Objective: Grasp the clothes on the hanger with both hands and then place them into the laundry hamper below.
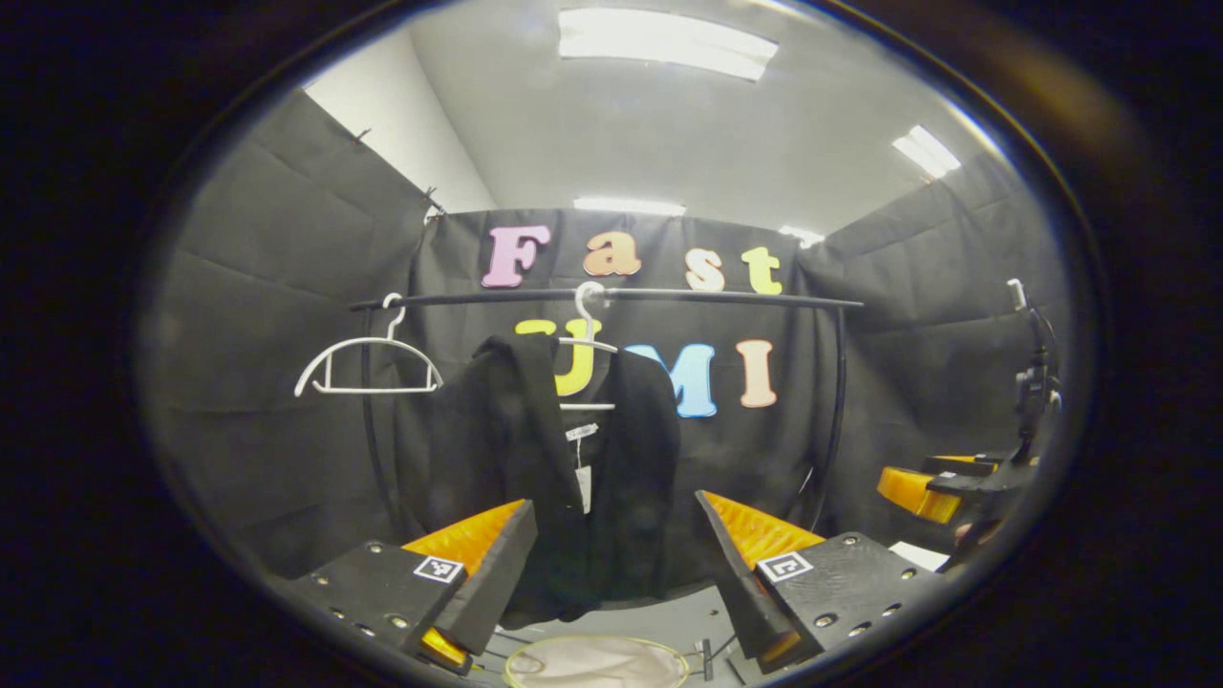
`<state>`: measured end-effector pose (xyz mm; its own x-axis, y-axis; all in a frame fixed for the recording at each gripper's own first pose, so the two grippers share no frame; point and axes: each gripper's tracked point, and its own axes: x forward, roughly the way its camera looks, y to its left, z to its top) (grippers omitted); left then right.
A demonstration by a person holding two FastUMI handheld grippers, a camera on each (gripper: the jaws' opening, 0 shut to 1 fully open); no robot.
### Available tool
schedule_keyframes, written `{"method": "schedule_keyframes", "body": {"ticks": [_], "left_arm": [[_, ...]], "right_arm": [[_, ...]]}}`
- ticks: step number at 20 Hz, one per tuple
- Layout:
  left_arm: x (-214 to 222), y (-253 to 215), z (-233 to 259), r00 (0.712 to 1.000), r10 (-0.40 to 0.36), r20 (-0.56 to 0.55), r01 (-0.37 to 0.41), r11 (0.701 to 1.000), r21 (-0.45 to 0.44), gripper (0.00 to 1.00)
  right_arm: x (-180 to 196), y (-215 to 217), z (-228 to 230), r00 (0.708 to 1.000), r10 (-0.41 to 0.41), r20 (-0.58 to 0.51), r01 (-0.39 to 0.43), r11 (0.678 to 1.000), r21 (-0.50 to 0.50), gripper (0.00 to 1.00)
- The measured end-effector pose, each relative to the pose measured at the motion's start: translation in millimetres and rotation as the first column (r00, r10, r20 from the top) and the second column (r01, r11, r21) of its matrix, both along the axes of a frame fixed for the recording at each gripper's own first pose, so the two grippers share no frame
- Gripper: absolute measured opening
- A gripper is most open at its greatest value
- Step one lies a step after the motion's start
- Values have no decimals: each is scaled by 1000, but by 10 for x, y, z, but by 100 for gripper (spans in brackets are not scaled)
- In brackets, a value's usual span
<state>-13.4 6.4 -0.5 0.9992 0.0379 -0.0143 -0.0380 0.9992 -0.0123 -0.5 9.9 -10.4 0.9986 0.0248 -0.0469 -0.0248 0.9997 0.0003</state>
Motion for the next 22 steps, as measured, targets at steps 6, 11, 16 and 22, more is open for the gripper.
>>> {"method": "schedule_keyframes", "body": {"ticks": [6,11,16,22], "left_arm": [[25,130,-2,999,42,-6,-42,999,-7,94],[189,213,6,998,68,-14,-68,998,-6,94],[531,344,37,987,159,-15,-159,987,14,94],[985,493,101,966,258,-16,-256,963,86,96]], "right_arm": [[84,106,60,1000,27,2,-27,1000,6,98],[251,204,124,998,58,-2,-58,998,-2,98],[628,301,152,995,99,10,-99,995,-6,98],[1102,464,33,985,174,-6,-174,985,13,93]]}}
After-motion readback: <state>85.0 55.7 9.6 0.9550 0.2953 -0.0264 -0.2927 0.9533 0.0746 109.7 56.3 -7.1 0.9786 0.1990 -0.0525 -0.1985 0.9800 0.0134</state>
